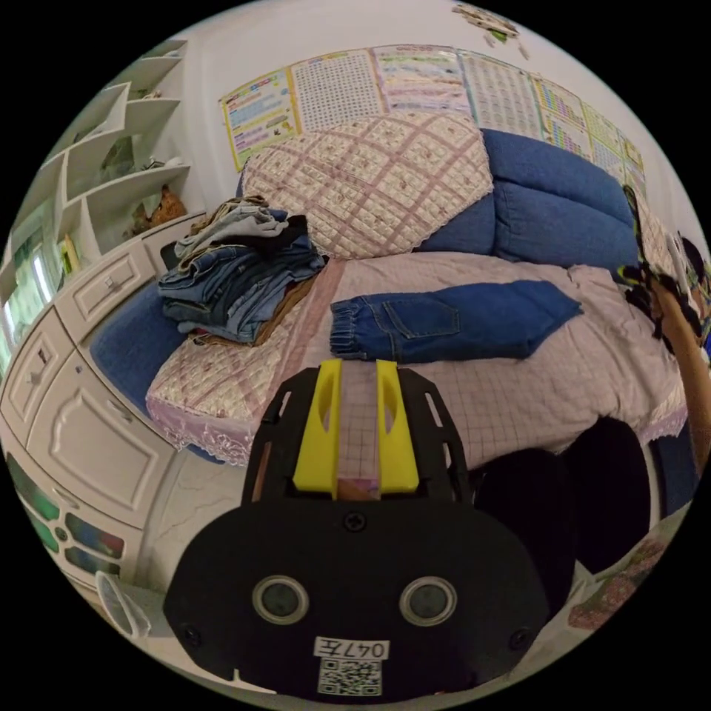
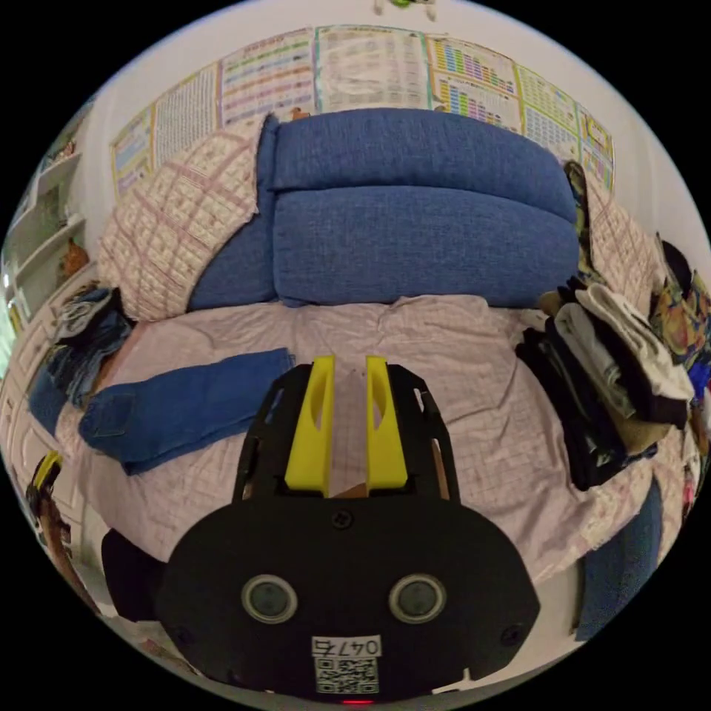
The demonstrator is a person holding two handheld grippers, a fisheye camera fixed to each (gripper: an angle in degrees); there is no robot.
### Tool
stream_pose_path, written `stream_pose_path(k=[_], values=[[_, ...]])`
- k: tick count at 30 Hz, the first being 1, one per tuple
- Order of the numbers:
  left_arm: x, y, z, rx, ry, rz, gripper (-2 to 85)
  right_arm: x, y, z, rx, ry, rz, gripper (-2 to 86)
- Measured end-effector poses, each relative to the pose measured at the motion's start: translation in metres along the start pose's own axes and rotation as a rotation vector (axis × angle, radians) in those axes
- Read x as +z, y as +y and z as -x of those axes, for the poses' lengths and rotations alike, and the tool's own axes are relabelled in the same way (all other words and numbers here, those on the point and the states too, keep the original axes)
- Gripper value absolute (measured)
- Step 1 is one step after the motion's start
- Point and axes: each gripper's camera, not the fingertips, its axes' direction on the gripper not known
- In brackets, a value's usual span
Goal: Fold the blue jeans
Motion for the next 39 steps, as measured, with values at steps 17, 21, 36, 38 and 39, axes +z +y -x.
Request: stream_pose_path(k=[17, 21, 36, 38, 39], values=[[0.179, -0.213, -0.111, 0.389, 0.117, 0.403, 9.6, 0.043, 0.154, 0.029, -0.261, -0.098, 0.097, -0.6], [0.175, -0.214, -0.14, 0.448, 0.116, 0.462, 5.0, 0.068, 0.176, 0.025, -0.28, -0.097, 0.117, -0.6], [-0.182, -0.045, -0.198, 0.7, 0.521, 0.034, -0.2, 0.159, 0.228, -0.028, 0.043, -0.485, 0.027, 8.1], [-0.19, -0.026, -0.194, 0.668, 0.511, 0.062, -0.3, 0.184, 0.234, -0.035, 0.113, -0.516, 0.055, 9.8], [-0.195, -0.019, -0.188, 0.624, 0.513, 0.055, -0.3, 0.203, 0.239, -0.037, 0.155, -0.51, 0.087, 10.3]])
